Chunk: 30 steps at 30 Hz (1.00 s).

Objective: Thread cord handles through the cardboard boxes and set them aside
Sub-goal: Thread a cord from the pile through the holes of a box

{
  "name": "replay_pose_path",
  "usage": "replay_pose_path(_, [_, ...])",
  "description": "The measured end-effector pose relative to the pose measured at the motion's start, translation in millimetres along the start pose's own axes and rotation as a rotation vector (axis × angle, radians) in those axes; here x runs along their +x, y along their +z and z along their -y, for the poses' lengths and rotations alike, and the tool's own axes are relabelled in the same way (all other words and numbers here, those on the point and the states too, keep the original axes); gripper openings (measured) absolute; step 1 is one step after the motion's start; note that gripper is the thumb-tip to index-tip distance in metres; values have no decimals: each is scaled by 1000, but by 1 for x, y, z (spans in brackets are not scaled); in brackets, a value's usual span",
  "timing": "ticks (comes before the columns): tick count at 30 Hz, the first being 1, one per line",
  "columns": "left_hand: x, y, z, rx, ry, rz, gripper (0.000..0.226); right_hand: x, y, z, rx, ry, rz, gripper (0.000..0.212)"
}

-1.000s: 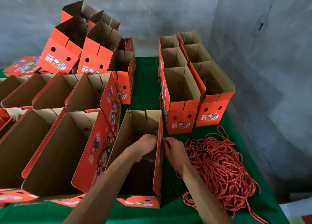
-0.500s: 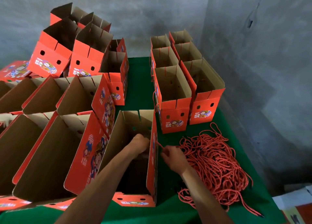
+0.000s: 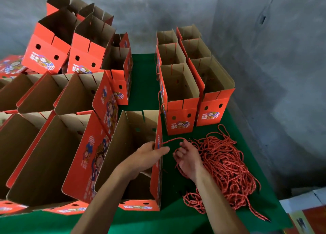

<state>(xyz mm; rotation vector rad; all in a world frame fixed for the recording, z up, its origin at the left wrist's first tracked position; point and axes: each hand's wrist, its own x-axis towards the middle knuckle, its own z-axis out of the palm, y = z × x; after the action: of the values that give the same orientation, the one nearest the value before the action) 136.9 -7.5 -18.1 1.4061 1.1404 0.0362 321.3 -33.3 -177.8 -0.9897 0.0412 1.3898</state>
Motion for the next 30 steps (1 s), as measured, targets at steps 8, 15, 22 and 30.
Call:
replay_pose_path(8, [-4,-6,29,-103,-122,75,38,-8,-41,-33,-1093,-467,-317,35])
replay_pose_path(15, [-5,-10,36,-143,-173,-4,32,-11,-27,-69,-1616,-393,56,8])
replay_pose_path(22, [-13,-25,43,-224,-184,-77,40,-1,-26,-91,-2002,-552,10,27])
replay_pose_path(30, [-21,-47,46,-304,-162,-87,45,-20,-5,-69,-1364,-490,90,14])
